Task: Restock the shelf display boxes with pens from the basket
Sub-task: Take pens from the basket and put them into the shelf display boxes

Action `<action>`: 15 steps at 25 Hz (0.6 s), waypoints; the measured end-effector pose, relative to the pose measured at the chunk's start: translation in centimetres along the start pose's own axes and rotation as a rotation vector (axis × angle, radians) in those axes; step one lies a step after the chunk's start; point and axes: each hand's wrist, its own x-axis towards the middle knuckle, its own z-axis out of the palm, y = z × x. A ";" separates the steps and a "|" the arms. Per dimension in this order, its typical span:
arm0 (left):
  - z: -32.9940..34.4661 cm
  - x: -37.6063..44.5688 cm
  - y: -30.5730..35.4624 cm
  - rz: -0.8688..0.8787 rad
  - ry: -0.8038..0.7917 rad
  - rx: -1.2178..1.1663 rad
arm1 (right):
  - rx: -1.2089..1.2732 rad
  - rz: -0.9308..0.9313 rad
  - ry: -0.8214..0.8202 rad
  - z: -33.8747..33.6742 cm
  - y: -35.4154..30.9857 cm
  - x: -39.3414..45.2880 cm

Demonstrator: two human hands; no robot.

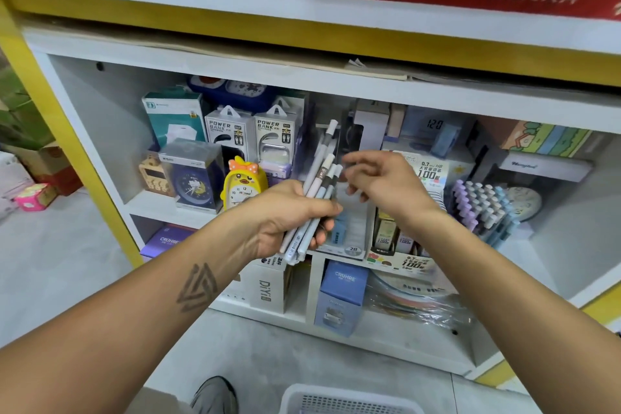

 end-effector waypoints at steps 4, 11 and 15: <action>2.6 0.3 0.0 -0.016 -0.079 0.122 | 0.486 0.025 0.052 -3.0 -1.1 -1.3; 6.9 1.5 0.1 -0.043 -0.168 0.205 | 0.547 -0.028 0.263 -8.3 -0.1 -3.3; 8.4 2.0 0.2 -0.069 -0.156 0.077 | 0.602 0.013 0.413 -12.9 1.4 -4.8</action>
